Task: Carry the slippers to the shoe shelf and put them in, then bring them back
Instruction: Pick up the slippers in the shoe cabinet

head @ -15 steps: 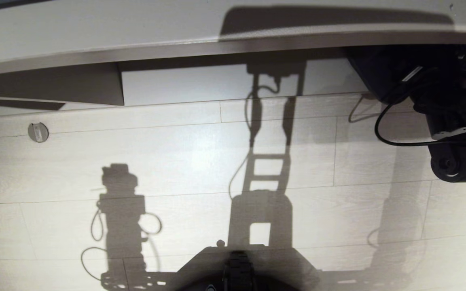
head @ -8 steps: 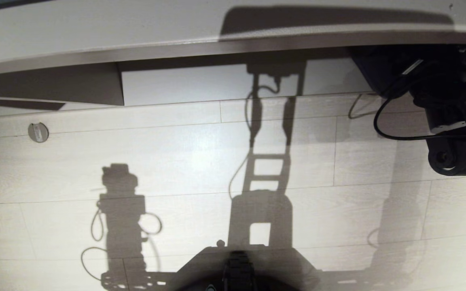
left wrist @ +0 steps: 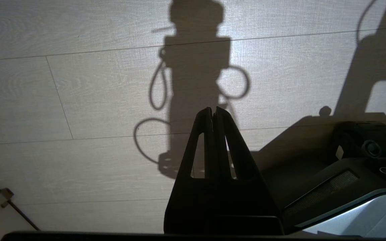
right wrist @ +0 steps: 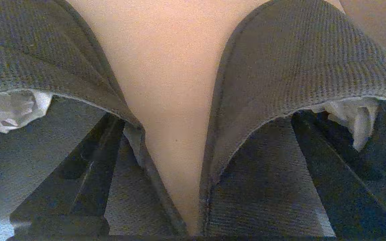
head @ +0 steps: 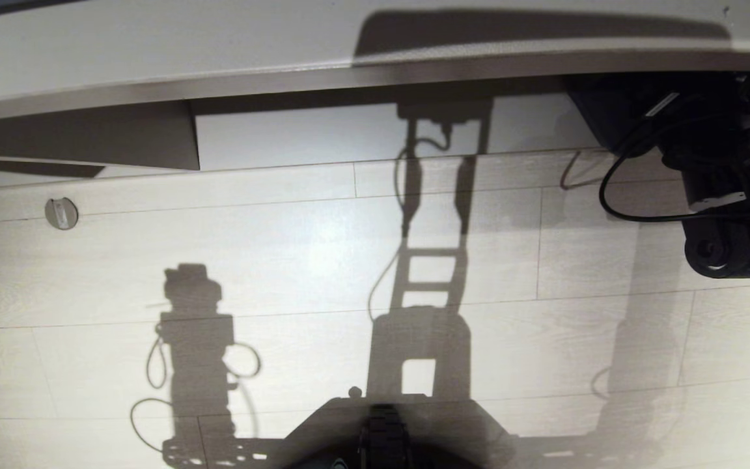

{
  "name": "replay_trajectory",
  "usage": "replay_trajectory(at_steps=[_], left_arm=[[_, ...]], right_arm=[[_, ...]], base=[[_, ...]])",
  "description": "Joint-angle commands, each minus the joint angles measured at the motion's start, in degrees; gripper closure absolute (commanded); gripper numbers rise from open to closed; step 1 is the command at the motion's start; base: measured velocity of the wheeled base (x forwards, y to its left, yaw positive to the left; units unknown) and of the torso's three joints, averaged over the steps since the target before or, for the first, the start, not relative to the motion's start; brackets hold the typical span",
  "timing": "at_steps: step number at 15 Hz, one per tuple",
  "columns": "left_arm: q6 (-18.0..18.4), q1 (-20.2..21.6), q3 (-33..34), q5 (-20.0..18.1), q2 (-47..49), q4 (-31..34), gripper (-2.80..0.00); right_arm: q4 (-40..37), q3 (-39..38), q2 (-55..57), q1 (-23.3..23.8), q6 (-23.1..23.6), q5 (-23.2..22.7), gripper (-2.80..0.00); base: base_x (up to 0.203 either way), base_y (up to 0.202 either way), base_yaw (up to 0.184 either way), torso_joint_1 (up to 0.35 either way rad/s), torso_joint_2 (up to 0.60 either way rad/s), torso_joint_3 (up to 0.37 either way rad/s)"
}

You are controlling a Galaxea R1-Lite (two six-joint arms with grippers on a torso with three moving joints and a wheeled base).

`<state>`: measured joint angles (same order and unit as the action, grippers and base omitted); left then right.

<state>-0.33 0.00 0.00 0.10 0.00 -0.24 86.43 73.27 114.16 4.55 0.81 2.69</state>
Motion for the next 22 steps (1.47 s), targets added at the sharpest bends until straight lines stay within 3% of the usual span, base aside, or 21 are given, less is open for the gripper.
replay_trajectory(at_steps=[1,2,3,16,22], left_arm=[[-0.02,0.00,0.00,-0.01,0.00,-0.02,0.00],[-0.02,0.00,0.00,-0.01,0.00,-0.02,0.00],[-0.02,0.00,0.00,-0.01,0.00,-0.02,0.00],[-0.02,0.00,0.00,-0.01,0.00,-0.02,0.00],[-0.02,0.00,0.00,-0.01,0.00,-0.02,0.00]], right_arm=[[0.49,0.04,0.01,0.02,0.05,0.03,-2.80],[0.49,0.04,0.01,0.02,-0.02,0.03,-2.80],[0.55,0.04,-0.05,0.02,0.07,0.03,0.00],[0.58,-0.23,-0.08,0.02,0.42,-0.06,0.00],[0.32,-7.02,-7.81,0.02,-0.08,0.00,0.00]], base=[[0.000,0.000,0.000,0.000,0.00,0.000],[0.000,0.000,0.000,0.000,0.00,0.000],[0.000,0.000,0.000,0.000,0.00,0.000],[0.000,0.000,0.000,0.000,0.00,0.000],[0.000,0.000,0.000,0.000,0.00,0.000]])
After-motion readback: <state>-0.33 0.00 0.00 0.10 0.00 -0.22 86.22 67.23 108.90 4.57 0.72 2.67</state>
